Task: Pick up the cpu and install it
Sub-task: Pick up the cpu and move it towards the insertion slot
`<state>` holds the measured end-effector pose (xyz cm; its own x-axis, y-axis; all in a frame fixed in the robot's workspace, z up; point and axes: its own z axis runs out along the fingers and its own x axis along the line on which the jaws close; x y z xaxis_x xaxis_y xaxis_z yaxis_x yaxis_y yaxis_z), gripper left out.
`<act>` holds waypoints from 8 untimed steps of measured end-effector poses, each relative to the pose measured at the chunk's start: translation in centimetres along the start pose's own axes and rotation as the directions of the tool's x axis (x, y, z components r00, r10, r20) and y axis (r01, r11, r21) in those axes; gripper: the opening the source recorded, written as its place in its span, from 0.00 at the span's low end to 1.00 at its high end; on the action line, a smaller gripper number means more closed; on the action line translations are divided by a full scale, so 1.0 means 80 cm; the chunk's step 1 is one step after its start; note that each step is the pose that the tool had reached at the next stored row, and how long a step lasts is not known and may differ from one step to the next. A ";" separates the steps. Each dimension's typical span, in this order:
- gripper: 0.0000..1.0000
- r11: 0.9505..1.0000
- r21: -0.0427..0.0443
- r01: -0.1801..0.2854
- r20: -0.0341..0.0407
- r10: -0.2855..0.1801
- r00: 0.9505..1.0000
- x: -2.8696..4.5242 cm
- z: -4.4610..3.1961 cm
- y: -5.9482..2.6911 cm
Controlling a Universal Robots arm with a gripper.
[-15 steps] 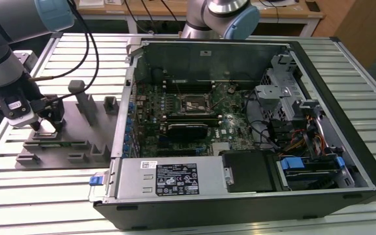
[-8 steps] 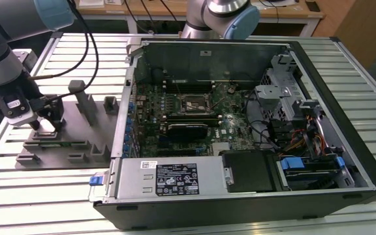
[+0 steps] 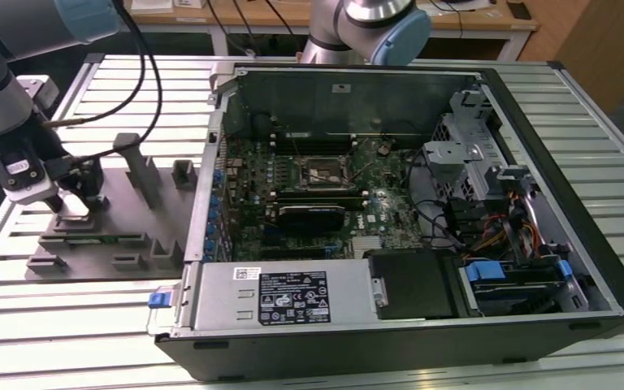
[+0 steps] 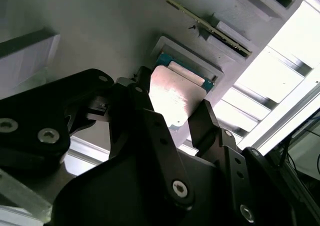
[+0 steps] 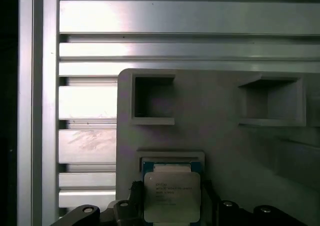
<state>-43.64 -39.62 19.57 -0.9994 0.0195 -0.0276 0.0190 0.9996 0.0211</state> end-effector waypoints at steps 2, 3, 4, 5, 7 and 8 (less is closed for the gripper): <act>0.55 1.000 0.000 0.000 0.000 0.000 1.000 -0.0001 -0.0036 0.000; 0.55 1.000 0.000 0.000 0.000 0.000 1.000 -0.0002 -0.0055 0.000; 0.55 1.000 0.000 0.000 0.000 0.000 1.000 -0.0002 -0.0075 0.000; 0.55 1.000 -0.001 0.000 0.000 0.000 1.000 -0.0003 -0.0094 0.000; 0.55 1.000 -0.001 0.000 0.000 0.000 1.000 -0.0004 -0.0131 0.000; 0.55 1.000 -0.001 0.000 0.000 0.000 1.000 -0.0005 -0.0149 0.000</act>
<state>-43.64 -39.62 20.76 -0.9994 0.0195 -0.0278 0.0189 0.9996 0.0216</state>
